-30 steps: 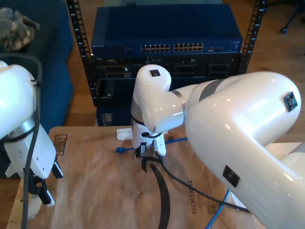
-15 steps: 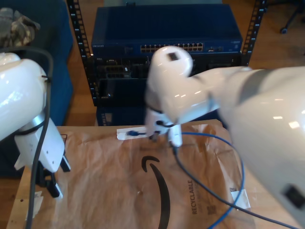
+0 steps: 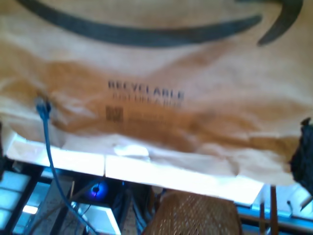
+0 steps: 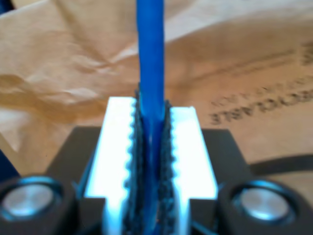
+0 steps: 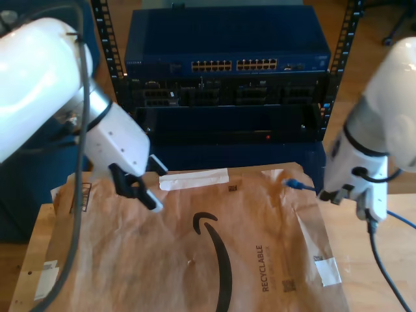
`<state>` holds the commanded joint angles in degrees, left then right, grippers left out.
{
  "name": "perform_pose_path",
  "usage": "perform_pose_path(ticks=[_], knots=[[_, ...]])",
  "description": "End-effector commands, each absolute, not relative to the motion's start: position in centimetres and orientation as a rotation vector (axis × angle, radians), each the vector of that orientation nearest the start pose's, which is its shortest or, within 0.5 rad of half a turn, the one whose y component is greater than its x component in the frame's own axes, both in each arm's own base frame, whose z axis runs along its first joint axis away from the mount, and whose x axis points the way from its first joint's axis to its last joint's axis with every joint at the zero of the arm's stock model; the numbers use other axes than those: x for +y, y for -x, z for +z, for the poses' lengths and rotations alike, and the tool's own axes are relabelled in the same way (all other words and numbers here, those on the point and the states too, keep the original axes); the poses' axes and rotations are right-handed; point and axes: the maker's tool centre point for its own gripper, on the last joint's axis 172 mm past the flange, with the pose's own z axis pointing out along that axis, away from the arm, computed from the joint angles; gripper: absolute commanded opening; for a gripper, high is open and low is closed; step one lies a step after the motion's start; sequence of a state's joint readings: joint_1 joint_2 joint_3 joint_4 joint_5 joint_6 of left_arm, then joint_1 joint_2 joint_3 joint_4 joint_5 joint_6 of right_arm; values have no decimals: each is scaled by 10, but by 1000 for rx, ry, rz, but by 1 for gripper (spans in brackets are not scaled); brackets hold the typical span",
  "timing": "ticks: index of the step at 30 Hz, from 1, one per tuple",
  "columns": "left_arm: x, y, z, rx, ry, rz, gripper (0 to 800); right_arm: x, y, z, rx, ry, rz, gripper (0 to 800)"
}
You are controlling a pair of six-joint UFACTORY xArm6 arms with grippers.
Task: Grab the cable and plug it in
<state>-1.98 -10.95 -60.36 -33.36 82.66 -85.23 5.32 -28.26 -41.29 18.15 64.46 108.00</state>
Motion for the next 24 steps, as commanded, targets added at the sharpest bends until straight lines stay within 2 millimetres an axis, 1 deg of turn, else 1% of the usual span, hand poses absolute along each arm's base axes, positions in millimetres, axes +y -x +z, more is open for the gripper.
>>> perform_pose_path(ticks=[2, 5, 7, 10, 12, 13, 16, 19, 20, 22, 23, 24], knots=[[-166, -384, 297, 1930, -1935, -747, 800, 95, -357, 258, 2361, 1586, 381, 3], [-175, -399, 326, 1874, -1910, -714, 799, 102, -357, 280, 2310, 1579, 459, 3], [-185, -400, 350, 1824, -1902, -741, 798, 110, -358, 294, 2282, 1566, 503, 4], [-206, -402, 392, 1729, -1898, -836, 798, 118, -357, 318, 2248, 1514, 590, 4], [-215, -404, 410, 1701, -1878, -869, 798, 126, -355, 328, 2220, 1509, 630, 4], [-217, -406, 418, 1692, -1874, -856, 798, 128, -353, 332, 2202, 1516, 647, 4], [-220, -415, 440, 1666, -1861, -821, 798, 127, -350, 342, 2187, 1454, 731, 6], [-232, -415, 459, 1622, -1812, -861, 798, 129, -351, 369, 2094, 1397, 822, 6], [-235, -415, 462, 1613, -1799, -874, 798, 128, -354, 381, 2064, 1352, 856, 6], [-236, -414, 464, 1604, -1785, -891, 798, 134, -357, 403, 2002, 1295, 916, 8], [-236, -414, 464, 1604, -1782, -896, 798, 136, -358, 412, 1977, 1288, 930, 8], [-237, -413, 465, 1603, -1782, -903, 798, 139, -359, 417, 1962, 1287, 936, 8]])
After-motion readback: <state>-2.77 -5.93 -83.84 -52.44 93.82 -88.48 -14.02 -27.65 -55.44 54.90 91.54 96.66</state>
